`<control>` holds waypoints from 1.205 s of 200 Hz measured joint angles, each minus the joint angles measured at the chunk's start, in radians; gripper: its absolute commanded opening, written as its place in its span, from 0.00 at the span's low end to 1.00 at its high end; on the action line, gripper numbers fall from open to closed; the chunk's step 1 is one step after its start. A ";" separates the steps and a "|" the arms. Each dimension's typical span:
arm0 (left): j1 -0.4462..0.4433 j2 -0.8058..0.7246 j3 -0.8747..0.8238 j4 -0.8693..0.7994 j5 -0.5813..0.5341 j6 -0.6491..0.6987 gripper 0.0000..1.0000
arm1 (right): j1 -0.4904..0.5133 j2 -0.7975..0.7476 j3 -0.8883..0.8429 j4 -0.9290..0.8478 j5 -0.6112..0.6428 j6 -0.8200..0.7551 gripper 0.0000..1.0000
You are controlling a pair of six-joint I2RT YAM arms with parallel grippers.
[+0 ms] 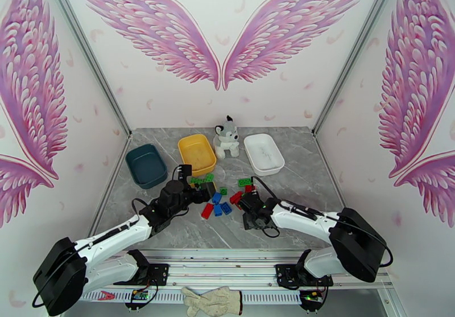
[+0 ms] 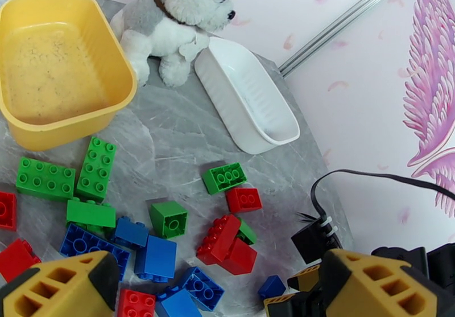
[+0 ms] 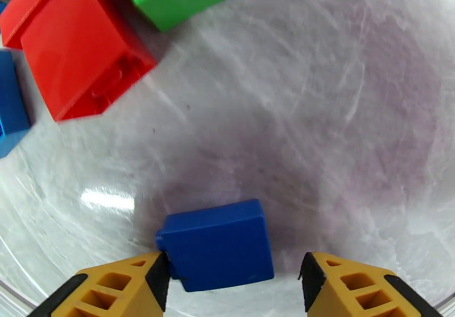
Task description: Sort the legos into containers by color
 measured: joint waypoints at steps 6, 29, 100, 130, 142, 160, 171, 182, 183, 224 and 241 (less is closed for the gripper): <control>0.000 0.003 0.000 0.000 0.000 -0.001 0.99 | -0.013 0.001 0.003 0.001 0.000 -0.008 0.62; -0.003 0.005 0.000 0.000 0.000 -0.002 0.99 | -0.051 0.008 0.004 0.003 -0.007 -0.021 0.61; -0.006 0.034 0.000 0.005 0.001 -0.003 0.99 | -0.119 0.054 0.015 0.019 -0.092 -0.053 0.60; -0.012 0.061 0.000 0.007 0.005 -0.002 0.99 | -0.132 0.068 0.029 0.011 -0.111 -0.068 0.57; -0.015 0.074 0.000 0.009 0.008 -0.003 0.99 | -0.135 0.074 0.036 0.009 -0.114 -0.072 0.55; -0.020 0.100 0.002 0.016 0.012 -0.003 0.99 | -0.140 0.080 0.042 0.009 -0.120 -0.079 0.52; -0.026 0.119 0.006 0.020 0.018 -0.005 0.99 | -0.147 0.083 0.047 0.008 -0.124 -0.082 0.50; -0.032 0.138 0.010 0.024 0.027 -0.004 0.99 | -0.156 0.084 0.049 0.010 -0.131 -0.085 0.49; -0.032 0.139 0.011 0.024 0.027 -0.004 0.99 | -0.157 0.084 0.049 0.010 -0.132 -0.085 0.49; -0.064 0.205 0.041 0.038 0.045 -0.003 0.99 | -0.194 0.079 0.053 0.032 -0.159 -0.090 0.46; -0.082 0.223 0.058 0.047 0.055 -0.002 0.99 | -0.218 0.054 0.056 0.037 -0.166 -0.092 0.44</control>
